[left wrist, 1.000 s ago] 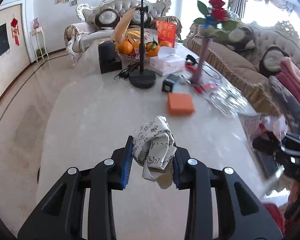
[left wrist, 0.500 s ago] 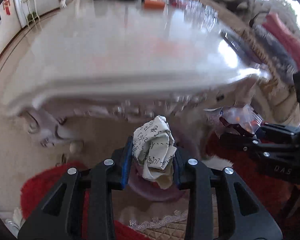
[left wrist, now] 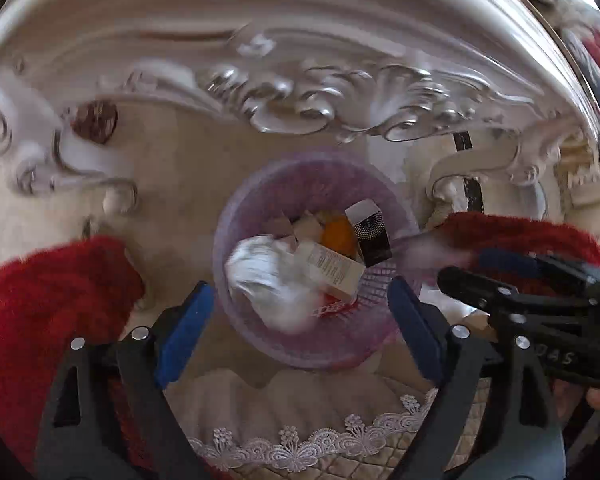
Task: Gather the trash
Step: 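Carry the paper and wrapper over the wastebasket and open both tools, then grasp the small black box with the left tool while the right tool grasps the orange box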
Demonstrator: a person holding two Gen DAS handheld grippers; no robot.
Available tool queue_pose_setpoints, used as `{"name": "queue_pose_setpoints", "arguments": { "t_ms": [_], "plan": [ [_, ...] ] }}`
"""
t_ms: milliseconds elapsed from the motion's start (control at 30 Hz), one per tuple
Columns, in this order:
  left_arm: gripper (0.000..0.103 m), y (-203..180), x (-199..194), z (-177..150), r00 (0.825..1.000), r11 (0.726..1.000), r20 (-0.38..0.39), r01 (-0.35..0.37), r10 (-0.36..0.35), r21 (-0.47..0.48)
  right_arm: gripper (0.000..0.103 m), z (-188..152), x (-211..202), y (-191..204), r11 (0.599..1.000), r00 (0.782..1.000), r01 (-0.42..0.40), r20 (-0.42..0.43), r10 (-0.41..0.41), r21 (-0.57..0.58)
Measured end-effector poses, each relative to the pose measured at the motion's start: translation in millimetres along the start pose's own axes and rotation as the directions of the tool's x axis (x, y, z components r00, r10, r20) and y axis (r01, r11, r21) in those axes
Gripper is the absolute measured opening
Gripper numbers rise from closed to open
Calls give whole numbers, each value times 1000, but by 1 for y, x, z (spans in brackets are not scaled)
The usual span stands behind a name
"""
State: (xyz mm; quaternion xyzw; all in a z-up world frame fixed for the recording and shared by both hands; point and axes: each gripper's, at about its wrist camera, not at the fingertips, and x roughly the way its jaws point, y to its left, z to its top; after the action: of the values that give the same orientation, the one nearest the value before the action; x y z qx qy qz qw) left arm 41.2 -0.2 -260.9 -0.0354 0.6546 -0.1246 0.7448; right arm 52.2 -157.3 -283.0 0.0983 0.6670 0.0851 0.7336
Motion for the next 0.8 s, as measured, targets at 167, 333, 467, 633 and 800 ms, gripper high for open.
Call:
{"name": "queue_pose_setpoints", "arguments": {
  "t_ms": [167, 333, 467, 633, 800],
  "plan": [
    [86, 3, 1, -2, 1000, 1000, -10, 7, -7, -1, 62, -1, -4, 0, 1000, 1000, 12, 19, -12, 6],
    [86, 3, -15, 0, 998, 1000, 67, 13, -12, -14, 62, -6, -19, 5, 998, 995, 35, 92, -30, -53],
    [86, 4, -54, 1, 976, 1000, 215, 10, -7, -13, 62, -14, -50, 18, 989, 981, 36, 193, -8, -144],
    [86, 6, -115, 16, 913, 1000, 409, -3, 10, -18, 62, -2, -113, 22, 989, 909, 61, 418, 1, -136],
    [86, 12, -163, 59, 842, 997, 535, -76, 72, -15, 79, 73, -165, 18, 988, 774, 156, 622, -120, -5]
  ]
}}
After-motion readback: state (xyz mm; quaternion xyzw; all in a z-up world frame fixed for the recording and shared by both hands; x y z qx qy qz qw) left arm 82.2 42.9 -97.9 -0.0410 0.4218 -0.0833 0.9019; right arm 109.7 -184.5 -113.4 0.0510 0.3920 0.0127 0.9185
